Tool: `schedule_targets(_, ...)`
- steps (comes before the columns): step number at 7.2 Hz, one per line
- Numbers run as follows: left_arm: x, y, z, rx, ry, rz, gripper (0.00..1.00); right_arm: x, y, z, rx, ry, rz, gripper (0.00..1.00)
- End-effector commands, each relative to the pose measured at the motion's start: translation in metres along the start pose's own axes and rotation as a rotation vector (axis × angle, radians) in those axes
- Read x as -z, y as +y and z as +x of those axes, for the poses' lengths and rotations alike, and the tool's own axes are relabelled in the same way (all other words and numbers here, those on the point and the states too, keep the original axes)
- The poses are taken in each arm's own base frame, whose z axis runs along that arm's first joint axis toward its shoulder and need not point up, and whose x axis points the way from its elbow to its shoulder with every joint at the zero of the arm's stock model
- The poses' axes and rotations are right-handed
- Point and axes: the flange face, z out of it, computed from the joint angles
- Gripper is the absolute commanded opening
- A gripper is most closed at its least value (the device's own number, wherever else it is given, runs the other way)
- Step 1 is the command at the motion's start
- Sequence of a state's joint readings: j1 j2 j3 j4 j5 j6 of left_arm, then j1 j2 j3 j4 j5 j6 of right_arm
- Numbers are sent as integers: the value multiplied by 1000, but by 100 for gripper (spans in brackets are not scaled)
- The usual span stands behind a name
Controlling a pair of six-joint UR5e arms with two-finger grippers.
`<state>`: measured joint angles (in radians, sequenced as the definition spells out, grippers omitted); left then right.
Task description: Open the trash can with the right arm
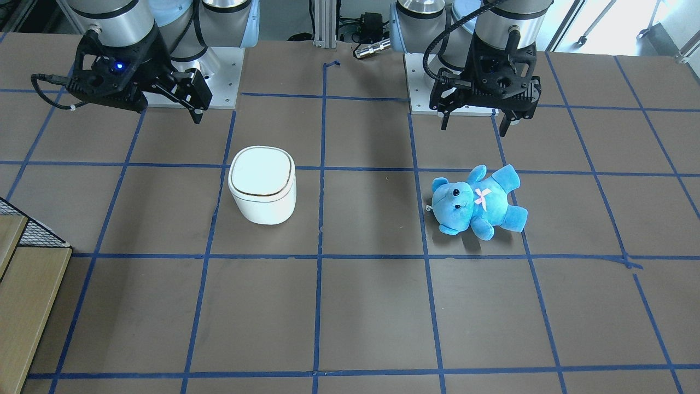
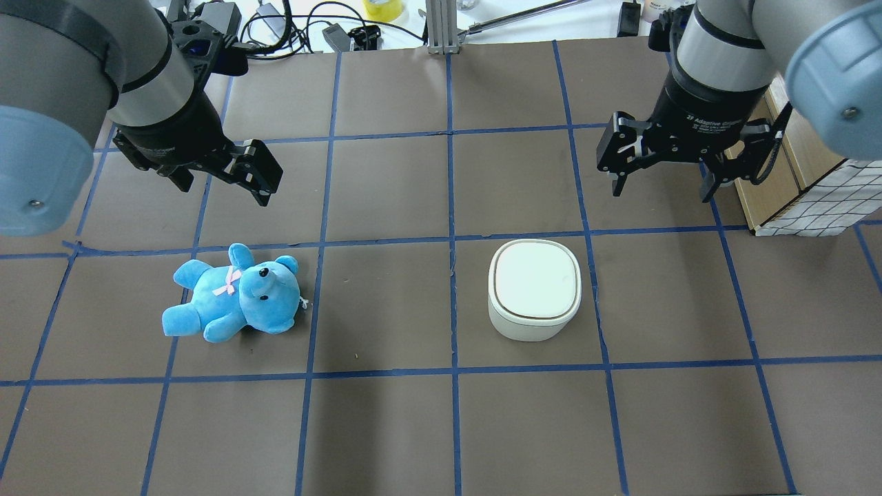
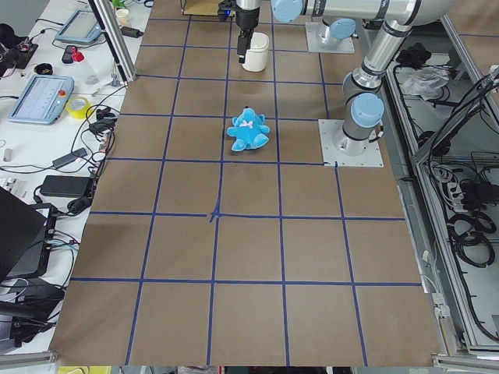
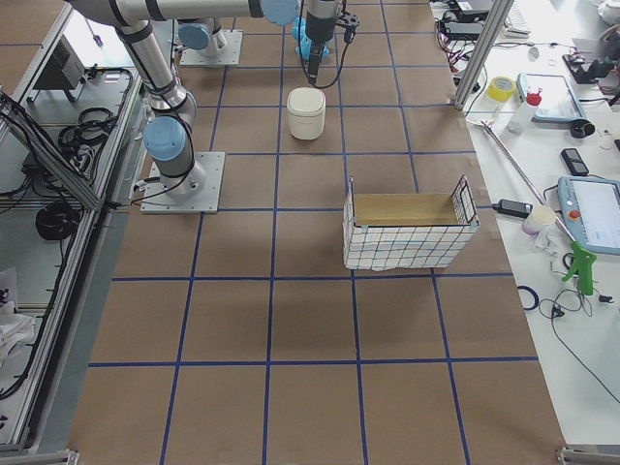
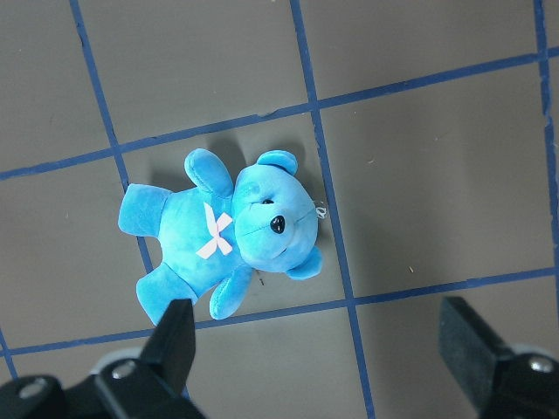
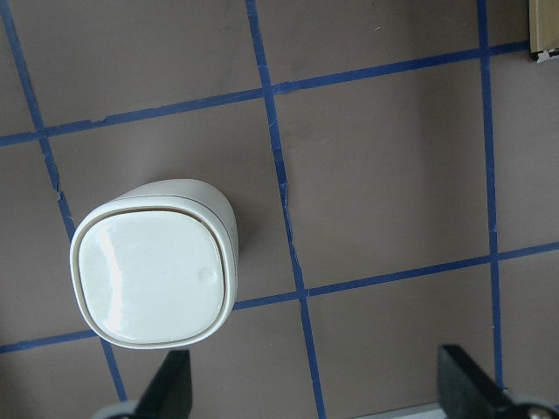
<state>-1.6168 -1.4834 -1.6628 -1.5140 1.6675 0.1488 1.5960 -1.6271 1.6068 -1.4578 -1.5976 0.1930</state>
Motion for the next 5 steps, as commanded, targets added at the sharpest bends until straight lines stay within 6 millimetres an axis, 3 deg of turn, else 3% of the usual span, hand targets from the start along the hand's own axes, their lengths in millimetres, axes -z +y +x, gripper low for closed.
schedule_targets(1,0,0,0,0,0,0,100,-8,-1,-4,5,-6,-3,100)
schedule_targets(3,0,0,0,0,0,0,100,-37,-3,-7,13,-13,4,97)
schedule_targets(5,0,0,0,0,0,0,100,-61,1,-12,21,-36,-31,78)
